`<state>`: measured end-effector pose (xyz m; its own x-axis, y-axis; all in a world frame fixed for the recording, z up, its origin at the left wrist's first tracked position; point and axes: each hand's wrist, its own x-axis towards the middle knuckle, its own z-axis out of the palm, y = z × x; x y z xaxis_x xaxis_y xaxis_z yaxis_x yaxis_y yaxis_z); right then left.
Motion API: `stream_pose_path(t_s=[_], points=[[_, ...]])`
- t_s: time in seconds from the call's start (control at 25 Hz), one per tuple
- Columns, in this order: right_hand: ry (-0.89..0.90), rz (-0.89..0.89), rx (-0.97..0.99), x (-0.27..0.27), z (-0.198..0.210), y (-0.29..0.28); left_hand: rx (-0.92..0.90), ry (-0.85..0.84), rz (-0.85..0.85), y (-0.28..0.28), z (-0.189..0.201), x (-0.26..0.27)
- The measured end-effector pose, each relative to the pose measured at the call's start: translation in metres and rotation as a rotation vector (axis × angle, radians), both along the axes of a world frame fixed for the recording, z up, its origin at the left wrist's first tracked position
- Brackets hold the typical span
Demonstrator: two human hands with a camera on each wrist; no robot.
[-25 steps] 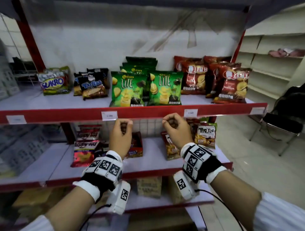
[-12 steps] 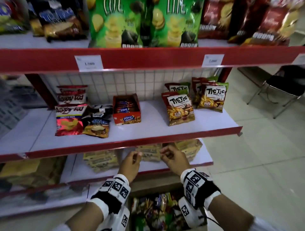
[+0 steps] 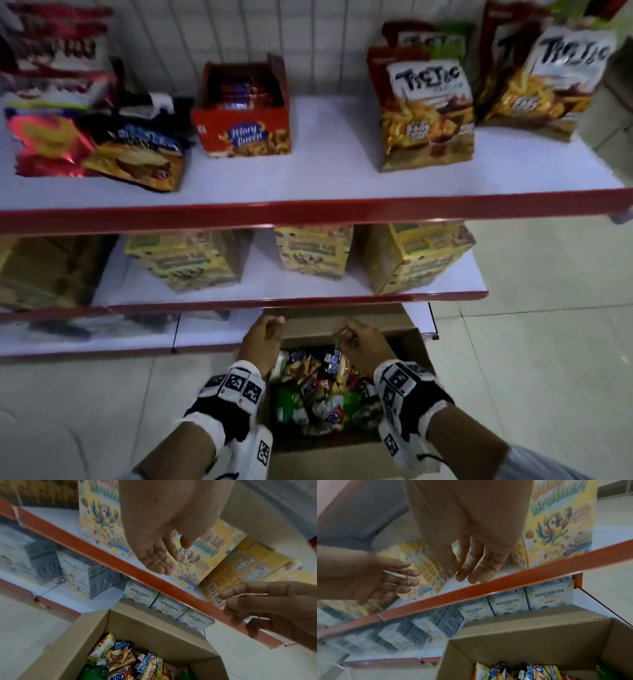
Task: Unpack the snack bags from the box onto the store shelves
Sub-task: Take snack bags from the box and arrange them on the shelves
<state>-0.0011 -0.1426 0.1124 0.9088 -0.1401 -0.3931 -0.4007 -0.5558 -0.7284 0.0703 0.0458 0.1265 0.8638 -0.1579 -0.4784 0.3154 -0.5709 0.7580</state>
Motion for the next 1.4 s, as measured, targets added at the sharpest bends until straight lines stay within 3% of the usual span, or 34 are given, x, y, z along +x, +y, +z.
stream_pose_path(t_s=[0.16, 0.32, 0.44, 0.6, 0.76, 0.92, 1.08, 1.24, 1.32, 1.4], points=[[0.087, 0.084, -0.038, 0.001, -0.109, -0.007, 0.026, 0.103, 0.014, -0.004, -0.112, 0.001], [0.200, 0.258, -0.191, 0.009, -0.224, -0.007, 0.110, 0.212, -0.112, -0.001, -0.228, 0.004], [0.294, 0.322, -0.286, 0.015, -0.298, 0.008, 0.176, 0.200, -0.146, 0.004, -0.284, 0.009], [0.318, 0.299, -0.364, 0.035, -0.381, 0.033, 0.175, 0.147, -0.300, 0.000, -0.315, 0.028], [0.242, 0.230, -0.385, 0.055, -0.430, 0.053, 0.347, -0.051, -0.470, -0.006, -0.318, 0.041], [0.206, 0.250, -0.542, 0.051, -0.430, 0.055, 0.376, -0.115, -0.489, -0.001, -0.309, 0.032], [0.153, 0.319, -0.412, 0.029, -0.371, 0.041, 0.365, -0.183, -0.484, 0.010, -0.279, 0.017], [-0.083, 0.142, 0.119, 0.022, -0.286, 0.014, 0.202, -0.304, -0.398, 0.020, -0.250, 0.002], [-0.233, 0.056, 0.366, 0.019, -0.249, 0.007, 0.054, -0.373, -0.384, 0.019, -0.243, -0.006], [-0.357, -0.023, 0.549, 0.016, -0.227, 0.008, -0.155, -0.431, -0.266, 0.014, -0.245, -0.012]])
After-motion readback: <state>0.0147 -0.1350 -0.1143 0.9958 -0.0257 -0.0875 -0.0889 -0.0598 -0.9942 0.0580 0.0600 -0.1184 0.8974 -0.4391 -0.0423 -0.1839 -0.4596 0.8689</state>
